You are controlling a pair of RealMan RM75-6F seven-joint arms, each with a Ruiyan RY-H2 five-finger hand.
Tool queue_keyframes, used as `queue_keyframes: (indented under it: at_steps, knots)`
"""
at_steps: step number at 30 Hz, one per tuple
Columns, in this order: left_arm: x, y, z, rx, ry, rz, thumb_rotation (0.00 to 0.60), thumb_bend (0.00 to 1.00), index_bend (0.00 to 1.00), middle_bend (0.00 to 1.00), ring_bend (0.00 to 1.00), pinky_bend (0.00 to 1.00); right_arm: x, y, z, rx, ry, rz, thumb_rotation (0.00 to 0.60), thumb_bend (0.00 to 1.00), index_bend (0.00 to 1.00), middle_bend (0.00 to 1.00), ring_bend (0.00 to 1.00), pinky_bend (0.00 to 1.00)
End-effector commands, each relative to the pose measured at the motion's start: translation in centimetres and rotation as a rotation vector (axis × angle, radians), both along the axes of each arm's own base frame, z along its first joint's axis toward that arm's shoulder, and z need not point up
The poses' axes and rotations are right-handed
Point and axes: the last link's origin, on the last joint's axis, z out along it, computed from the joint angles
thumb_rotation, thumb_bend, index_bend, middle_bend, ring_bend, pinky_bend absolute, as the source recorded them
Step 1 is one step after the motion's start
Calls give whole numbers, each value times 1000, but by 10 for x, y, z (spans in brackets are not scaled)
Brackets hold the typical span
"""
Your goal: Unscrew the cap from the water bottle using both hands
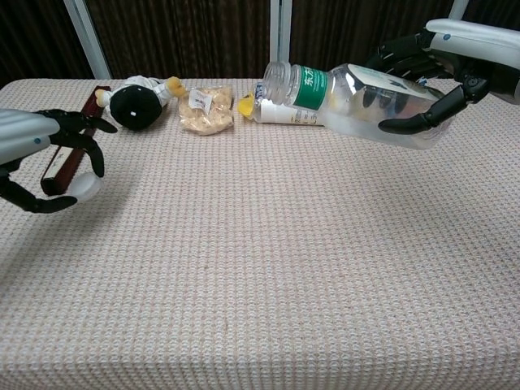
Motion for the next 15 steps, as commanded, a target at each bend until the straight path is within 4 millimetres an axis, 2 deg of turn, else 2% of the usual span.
queue_keyframes:
  at_steps: [1, 5, 9, 12, 15]
  knots:
    - [5, 2, -8, -21, 14, 19, 600, 273, 245, 61, 16, 0, -4, 2, -4, 8, 19, -3, 600, 572, 620, 544, 381, 425]
    - [3, 3, 1, 3, -18, 64, 600, 184, 160, 61, 16, 0, -4, 3, -6, -17, 62, 28, 600, 572, 619, 534, 380, 425]
    - [-2, 2, 24, 74, -81, 102, 600, 171, 143, 61, 16, 0, -2, 2, -20, -44, 146, 61, 600, 560, 586, 509, 364, 407]
    - [-9, 0, 48, 163, -130, 122, 600, 168, 142, 61, 16, 0, 2, 1, -33, -65, 201, 77, 600, 529, 506, 459, 313, 354]
    - [-18, -6, 71, 249, -166, 132, 600, 164, 141, 61, 16, 0, 5, 0, -48, -63, 238, 83, 600, 454, 377, 370, 203, 246]
